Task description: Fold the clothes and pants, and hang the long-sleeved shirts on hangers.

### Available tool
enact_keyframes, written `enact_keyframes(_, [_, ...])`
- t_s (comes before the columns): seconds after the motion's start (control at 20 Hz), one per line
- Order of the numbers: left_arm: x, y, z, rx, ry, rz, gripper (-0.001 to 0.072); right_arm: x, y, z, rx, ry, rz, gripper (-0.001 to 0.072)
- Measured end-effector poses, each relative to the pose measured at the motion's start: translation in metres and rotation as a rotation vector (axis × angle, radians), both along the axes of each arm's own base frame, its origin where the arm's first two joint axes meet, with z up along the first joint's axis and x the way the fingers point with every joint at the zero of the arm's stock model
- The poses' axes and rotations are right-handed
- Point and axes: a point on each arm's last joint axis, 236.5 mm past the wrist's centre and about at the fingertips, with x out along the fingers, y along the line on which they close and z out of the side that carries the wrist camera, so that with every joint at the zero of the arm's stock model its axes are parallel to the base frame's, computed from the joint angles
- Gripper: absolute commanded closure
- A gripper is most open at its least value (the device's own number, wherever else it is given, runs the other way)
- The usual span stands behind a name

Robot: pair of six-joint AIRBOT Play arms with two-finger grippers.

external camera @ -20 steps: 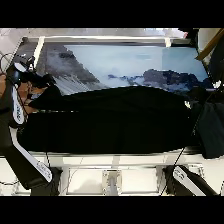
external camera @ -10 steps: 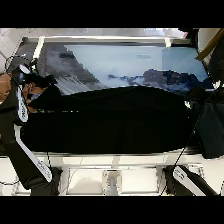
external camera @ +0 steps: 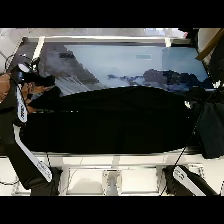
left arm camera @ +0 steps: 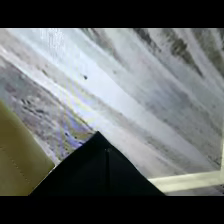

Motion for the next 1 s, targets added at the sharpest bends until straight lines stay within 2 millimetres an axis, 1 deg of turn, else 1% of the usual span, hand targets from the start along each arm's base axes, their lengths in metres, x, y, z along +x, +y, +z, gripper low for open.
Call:
enact_keyframes(0.1, [0.006,0.005,0.018,0.016,-0.047,0.011,0.0696,0.000,0.000,0.000,0.000,0.000,0.000,0.0508])
enact_keyframes(0.15, [0.007,0.009,0.028,0.022,-0.066,0.016,0.0601,0.000,0.000,0.000,0.000,0.000,0.000,0.0508])
enact_keyframes(0.2, [0.007,0.012,0.034,0.028,-0.076,0.020,0.0248,0.000,0.000,0.000,0.000,0.000,0.000,0.0508])
enact_keyframes(0.25, [0.006,0.014,0.037,0.028,-0.076,0.020,0.0105,0.000,0.000,0.000,0.000,0.000,0.000,0.0508])
enact_keyframes(0.35, [-0.005,0.013,0.035,0.020,-0.040,-0.003,0.0107,0.000,0.000,0.000,0.000,0.000,0.000,0.0508])
enact_keyframes(0.4, [-0.011,0.013,0.031,0.014,-0.015,-0.018,0.0126,0.000,0.000,0.000,0.000,0.000,0.000,0.0508])
enact_keyframes(0.5, [-0.020,0.014,0.020,0.000,0.029,-0.034,0.0219,0.000,0.000,0.000,0.000,0.000,0.000,0.0508])
enact_keyframes(0.65, [-0.029,0.015,0.004,-0.023,0.071,-0.051,0.0222,0.000,0.000,0.000,0.000,0.000,0.000,0.0508])
enact_keyframes(0.8, [-0.027,0.006,-0.002,-0.065,0.059,-0.089,0.0222,0.000,0.000,0.000,0.001,-0.001,-0.001,0.0508])
enact_keyframes(1.0, [-0.020,0.004,-0.005,-0.081,0.024,-0.099,0.0222,0.000,0.000,0.000,0.011,0.003,-0.012,0.0508])
